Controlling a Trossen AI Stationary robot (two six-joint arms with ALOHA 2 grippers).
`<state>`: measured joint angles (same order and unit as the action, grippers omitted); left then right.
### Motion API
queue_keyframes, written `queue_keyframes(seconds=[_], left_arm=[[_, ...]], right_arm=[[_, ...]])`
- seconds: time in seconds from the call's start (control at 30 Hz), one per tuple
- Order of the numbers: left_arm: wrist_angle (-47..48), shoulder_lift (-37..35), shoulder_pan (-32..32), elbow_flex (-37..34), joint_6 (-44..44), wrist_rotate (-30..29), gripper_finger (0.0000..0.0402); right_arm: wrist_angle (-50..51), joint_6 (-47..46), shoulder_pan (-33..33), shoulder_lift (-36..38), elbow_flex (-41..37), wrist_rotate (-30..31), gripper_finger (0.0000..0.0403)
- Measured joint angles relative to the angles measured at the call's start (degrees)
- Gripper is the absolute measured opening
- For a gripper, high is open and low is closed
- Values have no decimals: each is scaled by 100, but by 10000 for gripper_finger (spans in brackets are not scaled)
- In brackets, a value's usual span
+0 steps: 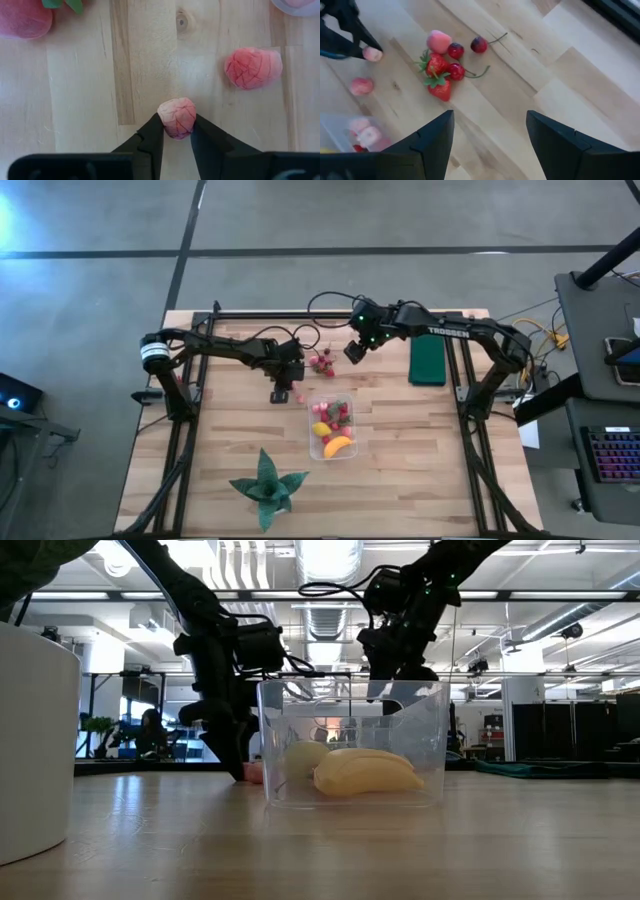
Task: Pick and placing Produce into tupperware
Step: Put the apricot into the transparent bin
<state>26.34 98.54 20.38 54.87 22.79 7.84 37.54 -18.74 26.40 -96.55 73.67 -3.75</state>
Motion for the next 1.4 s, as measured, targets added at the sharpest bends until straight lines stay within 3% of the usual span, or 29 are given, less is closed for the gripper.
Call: queue_keyframes(seconds=[0.37, 0.6, 0.93, 1.1, 1.4], left_arm=[[-44, -526, 2, -8, 26, -8, 68], [-97, -991, -35, -4, 6, 640, 68], [-1083, -1394, -922, 274, -290, 899, 68], [-1068, -1074, -1289, 487, -472, 707, 68], [-1636, -495, -1767, 640, -1573, 978, 69]], right_arm=[[-205, -437, 483, -224, 2, -490, 240], [-204, -408, 572, -224, 2, -526, 240], [295, -235, 498, -224, 2, -606, 240], [477, -137, 414, -221, 2, -603, 240], [537, -69, 384, -134, 4, -566, 240]])
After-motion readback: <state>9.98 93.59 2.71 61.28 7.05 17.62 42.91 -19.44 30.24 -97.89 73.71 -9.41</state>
